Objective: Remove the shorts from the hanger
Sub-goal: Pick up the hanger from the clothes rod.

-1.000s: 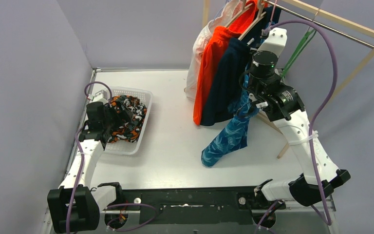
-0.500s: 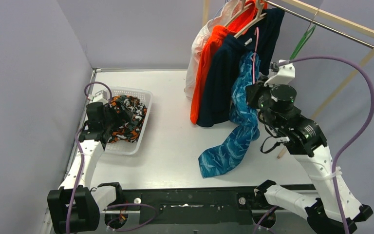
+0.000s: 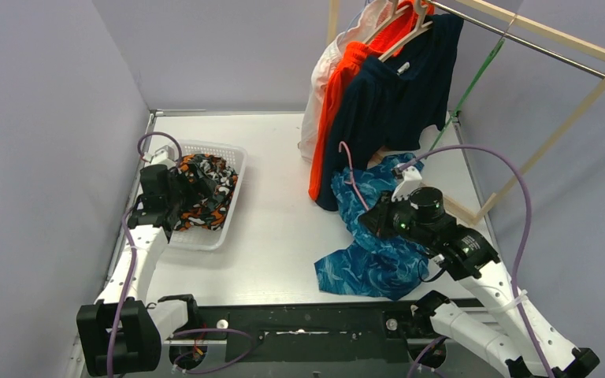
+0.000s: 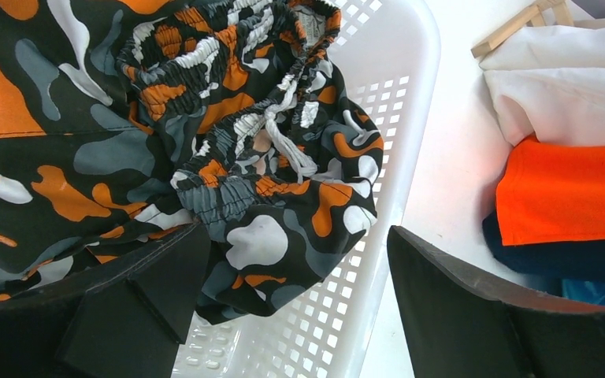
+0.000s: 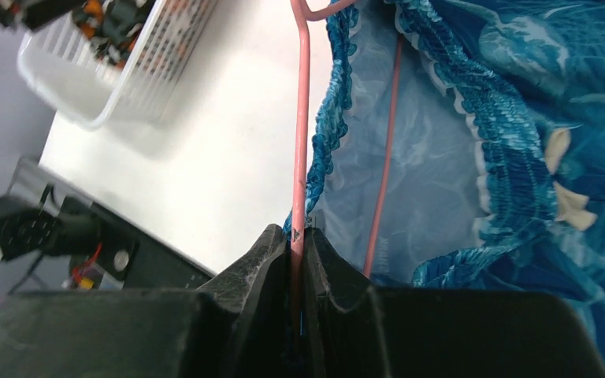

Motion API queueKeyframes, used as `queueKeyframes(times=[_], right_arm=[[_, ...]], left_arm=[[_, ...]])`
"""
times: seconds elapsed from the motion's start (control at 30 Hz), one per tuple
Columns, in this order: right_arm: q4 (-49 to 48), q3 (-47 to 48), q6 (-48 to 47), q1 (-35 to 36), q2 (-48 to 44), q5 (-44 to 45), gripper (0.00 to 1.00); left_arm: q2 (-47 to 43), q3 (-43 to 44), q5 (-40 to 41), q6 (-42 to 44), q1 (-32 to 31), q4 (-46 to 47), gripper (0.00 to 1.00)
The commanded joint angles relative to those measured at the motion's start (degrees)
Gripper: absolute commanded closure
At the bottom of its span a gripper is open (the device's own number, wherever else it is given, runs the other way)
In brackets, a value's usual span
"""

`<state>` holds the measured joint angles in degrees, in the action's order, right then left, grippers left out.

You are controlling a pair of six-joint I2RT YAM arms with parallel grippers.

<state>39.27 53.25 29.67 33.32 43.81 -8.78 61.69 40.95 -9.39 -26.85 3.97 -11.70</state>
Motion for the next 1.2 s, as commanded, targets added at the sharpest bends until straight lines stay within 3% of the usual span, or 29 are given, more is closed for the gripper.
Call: queueKeyframes(times=[0.0,0.2,0.4,0.7,0.97,1.17], right_arm=[[-12.9,-3.1,1.1,0.8,-2.7,-13.0,1.0],[-18.0,-6.0,-0.4,1.3,-1.6,-22.3,1.0],[-22.6,-1.3,-1.6,1.9,0.4,-30.1,1.0],[-25.4,10.4,-3.7,2.0,0.9,-35.7,1.0],[-19.0,16.5,-14.5,2.0,3.6,-25.1,1.0],[-13.9,13.5,-26.5,2.0,11.0,-18.7,1.0]], left_arm=[[1.6,1.3,-2.7,-0.2,0.0,3.3,0.16],[-0.8,0.6,-6.7,-0.2,-5.0,6.5,0.16],[-2.8,2.2,-11.3,-4.2,-10.4,7.8,0.16],[-8.6,8.1,-4.4,-4.9,-10.9,0.1,0.16],[-12.3,15.1,6.5,-5.9,-10.9,-8.7,0.16],[-12.1,17.7,8.5,-5.5,-10.9,-10.2,0.16]])
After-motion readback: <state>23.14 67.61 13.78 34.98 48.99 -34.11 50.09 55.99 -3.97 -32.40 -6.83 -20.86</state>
